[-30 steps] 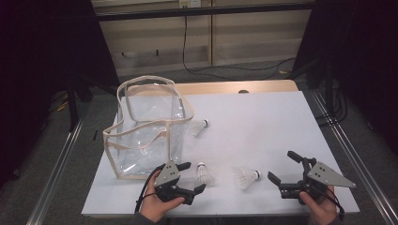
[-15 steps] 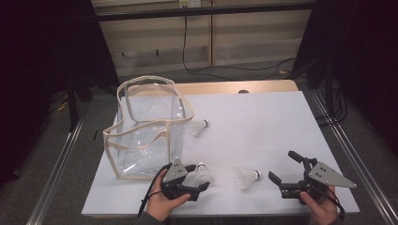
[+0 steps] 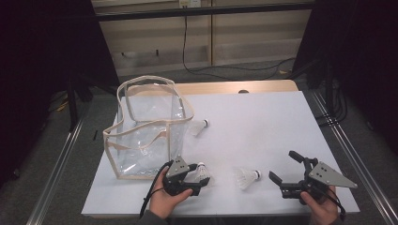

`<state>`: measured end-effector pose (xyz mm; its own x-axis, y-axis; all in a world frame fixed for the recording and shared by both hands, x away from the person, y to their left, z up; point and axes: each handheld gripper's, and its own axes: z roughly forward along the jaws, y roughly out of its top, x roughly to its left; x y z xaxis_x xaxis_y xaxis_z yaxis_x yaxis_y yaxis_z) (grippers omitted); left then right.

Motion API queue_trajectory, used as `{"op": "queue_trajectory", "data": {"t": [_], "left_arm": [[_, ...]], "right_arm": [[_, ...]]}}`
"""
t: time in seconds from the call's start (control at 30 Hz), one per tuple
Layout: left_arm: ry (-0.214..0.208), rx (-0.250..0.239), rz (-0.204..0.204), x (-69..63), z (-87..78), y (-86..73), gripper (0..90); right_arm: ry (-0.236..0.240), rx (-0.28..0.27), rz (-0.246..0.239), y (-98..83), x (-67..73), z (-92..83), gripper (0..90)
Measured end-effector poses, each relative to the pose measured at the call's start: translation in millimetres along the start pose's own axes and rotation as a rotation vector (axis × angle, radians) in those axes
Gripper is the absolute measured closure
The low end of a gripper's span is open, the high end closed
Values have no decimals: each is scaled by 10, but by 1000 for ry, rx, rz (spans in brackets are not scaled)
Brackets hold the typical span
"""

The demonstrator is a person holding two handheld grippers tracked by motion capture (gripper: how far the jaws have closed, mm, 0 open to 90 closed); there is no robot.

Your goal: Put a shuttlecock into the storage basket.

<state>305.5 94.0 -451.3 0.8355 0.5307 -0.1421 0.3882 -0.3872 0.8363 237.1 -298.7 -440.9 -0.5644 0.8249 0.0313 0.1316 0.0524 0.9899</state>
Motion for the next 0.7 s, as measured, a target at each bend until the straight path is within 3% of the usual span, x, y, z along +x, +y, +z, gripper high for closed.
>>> {"op": "queue_trajectory", "data": {"t": [0.23, 0.7], "left_arm": [[35, 18, -8, 11, 23, 22, 372], [56, 44, -19, 15, 73, 53, 474]], "right_arm": [[-1, -2, -2, 0, -5, -5, 0], [-3, -5, 4, 5, -12, -14, 0]]}}
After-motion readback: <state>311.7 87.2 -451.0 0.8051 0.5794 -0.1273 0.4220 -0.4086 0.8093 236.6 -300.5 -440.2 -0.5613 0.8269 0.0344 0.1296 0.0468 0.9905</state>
